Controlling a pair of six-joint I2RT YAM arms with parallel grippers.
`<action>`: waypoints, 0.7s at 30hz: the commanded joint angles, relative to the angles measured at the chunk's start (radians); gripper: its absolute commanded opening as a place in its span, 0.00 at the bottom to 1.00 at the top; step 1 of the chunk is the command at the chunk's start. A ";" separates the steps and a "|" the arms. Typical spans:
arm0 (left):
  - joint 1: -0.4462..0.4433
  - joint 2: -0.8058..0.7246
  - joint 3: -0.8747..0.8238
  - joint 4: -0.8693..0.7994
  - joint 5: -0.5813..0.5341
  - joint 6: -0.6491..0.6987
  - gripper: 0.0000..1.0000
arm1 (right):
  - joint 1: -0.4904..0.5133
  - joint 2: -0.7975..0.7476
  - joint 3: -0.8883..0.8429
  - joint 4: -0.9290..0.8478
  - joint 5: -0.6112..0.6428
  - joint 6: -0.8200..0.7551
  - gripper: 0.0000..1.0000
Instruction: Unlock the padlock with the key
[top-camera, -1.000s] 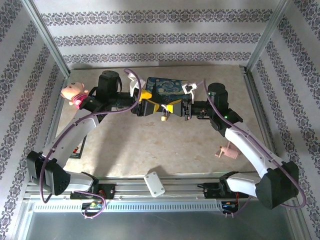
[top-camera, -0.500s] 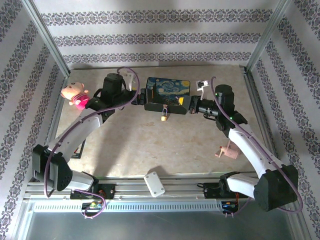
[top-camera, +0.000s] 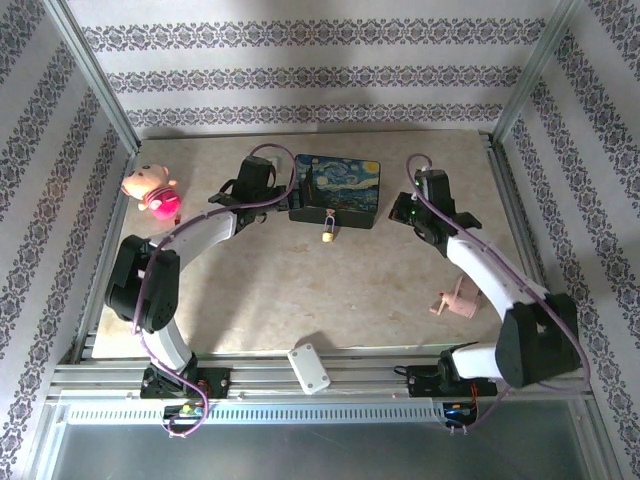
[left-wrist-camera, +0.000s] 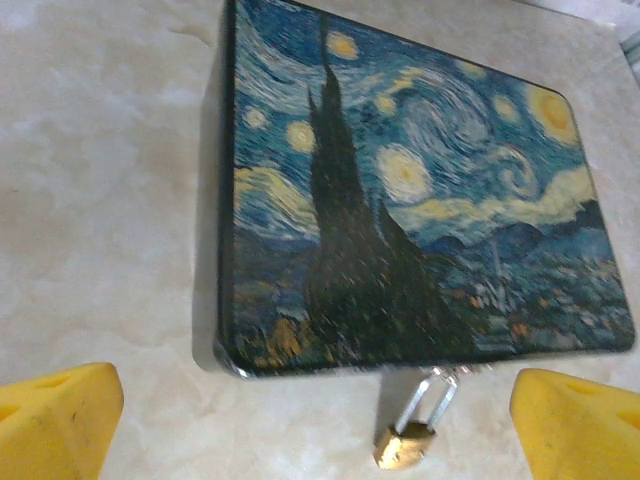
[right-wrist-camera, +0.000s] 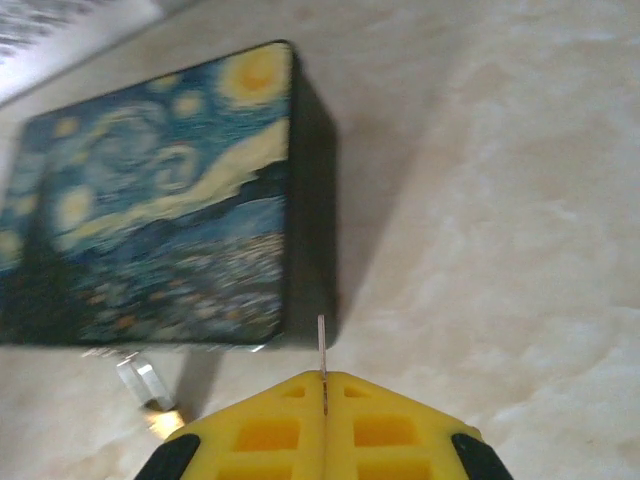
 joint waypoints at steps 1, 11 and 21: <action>0.023 0.064 0.059 0.084 -0.021 -0.023 0.99 | -0.006 0.100 0.084 -0.026 0.134 -0.037 0.00; 0.025 0.227 0.154 0.137 0.101 -0.043 0.99 | -0.018 0.413 0.316 -0.041 0.092 -0.083 0.00; 0.023 0.238 0.099 0.232 0.182 -0.089 0.99 | -0.001 0.594 0.457 -0.062 -0.036 -0.167 0.00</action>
